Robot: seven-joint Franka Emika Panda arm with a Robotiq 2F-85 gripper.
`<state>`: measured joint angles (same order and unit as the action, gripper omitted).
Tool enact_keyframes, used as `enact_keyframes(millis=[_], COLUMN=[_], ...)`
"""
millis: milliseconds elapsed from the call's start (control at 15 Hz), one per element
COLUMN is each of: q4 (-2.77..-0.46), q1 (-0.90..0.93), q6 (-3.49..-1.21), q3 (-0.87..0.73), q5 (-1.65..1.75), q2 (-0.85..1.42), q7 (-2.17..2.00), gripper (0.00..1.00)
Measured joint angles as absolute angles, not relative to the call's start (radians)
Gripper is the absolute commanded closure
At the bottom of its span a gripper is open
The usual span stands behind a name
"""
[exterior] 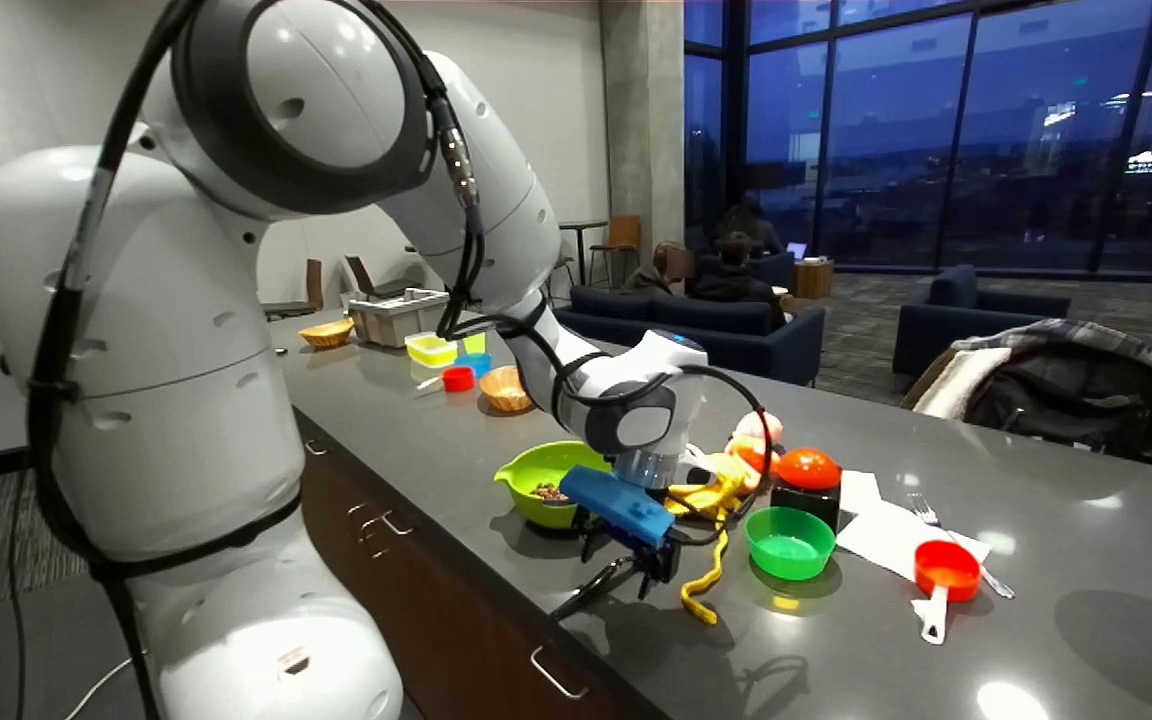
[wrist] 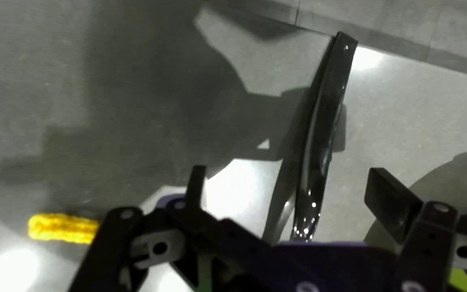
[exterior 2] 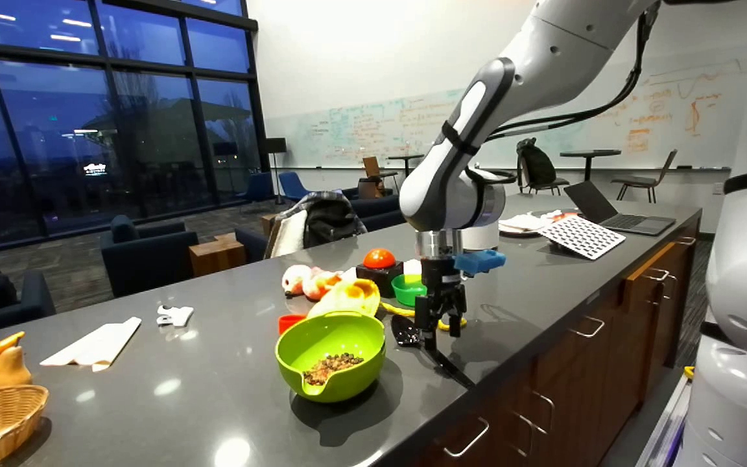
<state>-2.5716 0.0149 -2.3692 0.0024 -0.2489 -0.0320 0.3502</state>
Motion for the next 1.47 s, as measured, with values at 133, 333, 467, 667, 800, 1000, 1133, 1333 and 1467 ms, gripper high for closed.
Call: enact_keyframes(millis=[133,333,467,667,800,1000,1133,1333,1467], q4=[-2.591,-2.602,-2.601,-2.595,-2.584,-2.559,-2.538,-2.499,-2.462], q1=[0.029,0.036,0.037,0.039,0.045,0.052,0.055,0.057,0.058], q6=[-2.429,-2.461,-2.459,-2.433,-2.386,-2.284,-2.214,-2.14,-2.101], q3=[0.017,0.036,0.048,0.063,0.069,0.078,0.084,0.099,0.114], q5=[-0.14,0.049,0.142,0.173,0.121,0.027,-0.018,-0.047,-0.047], q2=[-0.051,-0.082,-0.105,-0.144,-0.168,-0.204,-0.227,-0.258,-0.271], q7=[0.22,0.021,-0.077,-0.14,-0.149,-0.178,-0.213,-0.266,-0.297], gripper=[0.0,0.0,0.0,0.0,0.0,0.0,0.0,0.0,0.0])
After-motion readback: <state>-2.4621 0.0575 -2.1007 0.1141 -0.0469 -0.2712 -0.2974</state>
